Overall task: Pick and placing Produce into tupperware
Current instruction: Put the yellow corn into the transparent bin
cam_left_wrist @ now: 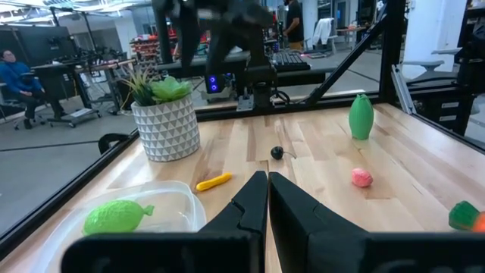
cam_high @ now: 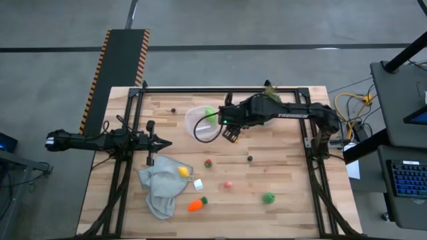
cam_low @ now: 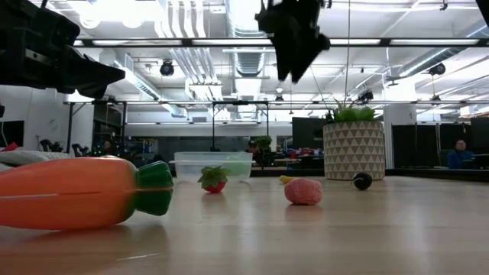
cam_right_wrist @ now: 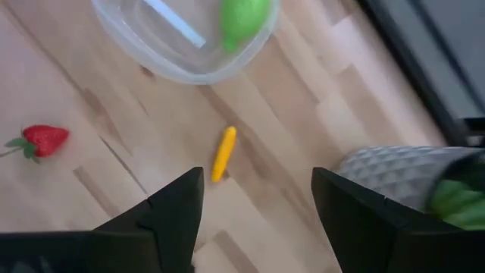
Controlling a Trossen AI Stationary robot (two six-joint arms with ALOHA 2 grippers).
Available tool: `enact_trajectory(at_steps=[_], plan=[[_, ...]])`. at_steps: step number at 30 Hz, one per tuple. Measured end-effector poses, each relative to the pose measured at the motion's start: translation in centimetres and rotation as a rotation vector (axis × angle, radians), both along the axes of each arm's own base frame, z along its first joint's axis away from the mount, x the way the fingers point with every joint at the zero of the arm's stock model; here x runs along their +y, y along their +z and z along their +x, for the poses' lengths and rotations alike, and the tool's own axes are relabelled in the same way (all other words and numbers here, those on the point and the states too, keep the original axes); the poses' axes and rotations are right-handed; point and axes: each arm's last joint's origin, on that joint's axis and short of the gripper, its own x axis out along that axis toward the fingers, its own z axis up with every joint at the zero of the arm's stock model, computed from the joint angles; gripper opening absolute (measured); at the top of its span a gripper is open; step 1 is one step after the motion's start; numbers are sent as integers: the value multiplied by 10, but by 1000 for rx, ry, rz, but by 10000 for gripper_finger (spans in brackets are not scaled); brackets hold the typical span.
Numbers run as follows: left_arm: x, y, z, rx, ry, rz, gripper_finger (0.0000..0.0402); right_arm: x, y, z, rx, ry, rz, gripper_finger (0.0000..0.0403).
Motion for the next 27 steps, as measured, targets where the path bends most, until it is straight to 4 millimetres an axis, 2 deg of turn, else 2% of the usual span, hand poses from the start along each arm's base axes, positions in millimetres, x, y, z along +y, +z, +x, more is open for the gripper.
enact_trajectory(at_steps=[10,27], plan=[[0,0,0,1,0,0,0,-12,-62,4,-22,-51,119,238],[0,0,0,-1,1,0,0,-27,-132,-8,-83,-108,194,238]])
